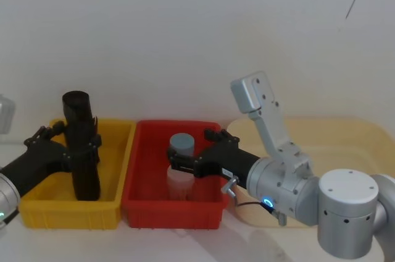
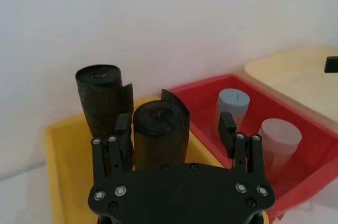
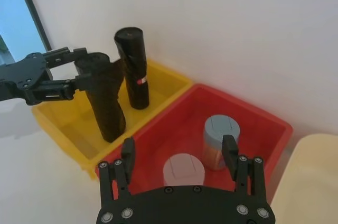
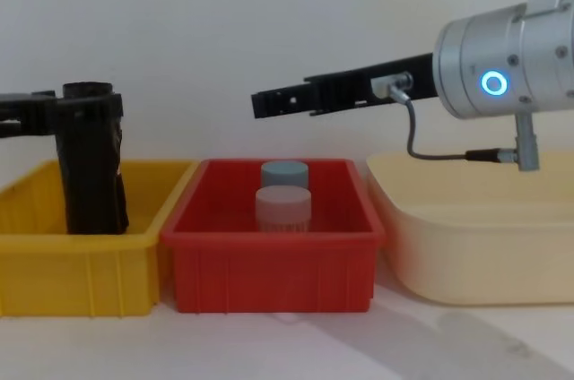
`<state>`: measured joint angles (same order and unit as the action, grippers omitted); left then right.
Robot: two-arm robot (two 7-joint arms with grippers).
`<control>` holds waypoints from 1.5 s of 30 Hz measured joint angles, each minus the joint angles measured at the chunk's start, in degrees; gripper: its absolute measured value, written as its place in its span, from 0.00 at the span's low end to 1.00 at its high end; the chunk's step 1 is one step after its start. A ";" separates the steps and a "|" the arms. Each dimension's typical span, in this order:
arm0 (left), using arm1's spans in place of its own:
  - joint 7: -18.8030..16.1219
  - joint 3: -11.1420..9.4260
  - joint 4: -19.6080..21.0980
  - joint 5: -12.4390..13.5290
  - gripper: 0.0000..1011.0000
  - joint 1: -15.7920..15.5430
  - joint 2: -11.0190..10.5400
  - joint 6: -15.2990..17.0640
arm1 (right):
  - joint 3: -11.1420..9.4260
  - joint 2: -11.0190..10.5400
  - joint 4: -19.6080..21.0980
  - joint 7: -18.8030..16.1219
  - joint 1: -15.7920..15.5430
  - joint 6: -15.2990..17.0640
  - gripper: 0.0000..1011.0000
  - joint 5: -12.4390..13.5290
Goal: Pick up the garbage bag with the one hand and transfer it to the other hand.
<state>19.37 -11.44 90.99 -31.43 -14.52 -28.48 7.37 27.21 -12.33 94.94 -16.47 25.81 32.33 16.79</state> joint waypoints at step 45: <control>-0.73 -2.42 -6.60 3.59 0.99 -5.77 3.36 2.04 | 2.23 -0.82 -6.20 -3.64 4.37 1.12 0.99 2.06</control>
<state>18.64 -13.87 84.39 -27.84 -20.29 -25.12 9.41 29.44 -13.15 88.74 -20.10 30.18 33.44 18.85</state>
